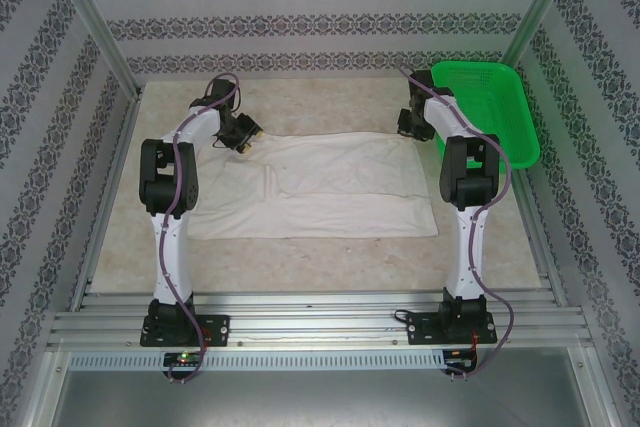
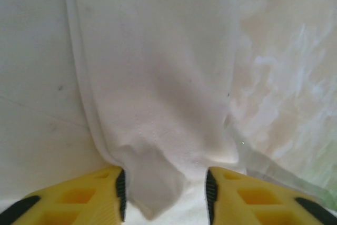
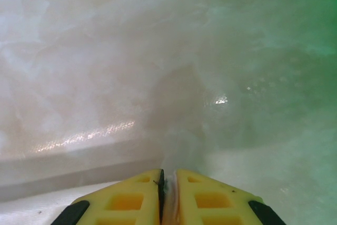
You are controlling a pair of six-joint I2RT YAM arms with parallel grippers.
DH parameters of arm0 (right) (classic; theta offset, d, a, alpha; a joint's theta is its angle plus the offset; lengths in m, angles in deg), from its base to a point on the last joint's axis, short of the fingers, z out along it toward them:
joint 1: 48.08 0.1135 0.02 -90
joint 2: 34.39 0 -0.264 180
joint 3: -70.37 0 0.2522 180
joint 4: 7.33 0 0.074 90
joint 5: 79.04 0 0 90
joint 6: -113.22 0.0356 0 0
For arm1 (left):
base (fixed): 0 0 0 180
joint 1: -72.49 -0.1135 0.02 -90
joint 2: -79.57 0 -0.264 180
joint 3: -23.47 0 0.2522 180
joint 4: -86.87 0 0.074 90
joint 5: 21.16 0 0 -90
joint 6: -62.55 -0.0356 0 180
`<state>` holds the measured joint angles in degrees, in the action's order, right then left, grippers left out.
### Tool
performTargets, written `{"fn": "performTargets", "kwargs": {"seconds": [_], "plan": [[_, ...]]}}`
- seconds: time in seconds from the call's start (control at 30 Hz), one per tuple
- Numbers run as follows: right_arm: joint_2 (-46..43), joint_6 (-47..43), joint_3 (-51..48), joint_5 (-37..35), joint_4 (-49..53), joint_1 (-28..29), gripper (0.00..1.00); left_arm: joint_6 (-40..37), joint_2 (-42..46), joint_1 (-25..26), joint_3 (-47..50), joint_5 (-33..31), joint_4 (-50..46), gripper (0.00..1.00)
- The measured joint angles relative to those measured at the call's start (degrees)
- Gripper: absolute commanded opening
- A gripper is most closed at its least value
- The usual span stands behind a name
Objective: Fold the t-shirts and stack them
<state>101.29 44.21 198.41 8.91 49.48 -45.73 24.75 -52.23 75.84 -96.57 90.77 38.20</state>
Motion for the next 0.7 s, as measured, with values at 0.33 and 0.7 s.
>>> {"fn": "performTargets", "kwargs": {"seconds": [0.33, 0.7], "plan": [[0.0, 0.0, 0.2, 0.0, 0.02, 0.0, 0.15, 1.03, 0.07, 0.0, 0.96, 1.55, 2.01, 0.01], [0.0, -0.02, 0.46, 0.0, 0.44, 0.0, 0.15, -0.63, 3.85, 0.0, 0.98, 1.88, 2.23, 0.0]]}}
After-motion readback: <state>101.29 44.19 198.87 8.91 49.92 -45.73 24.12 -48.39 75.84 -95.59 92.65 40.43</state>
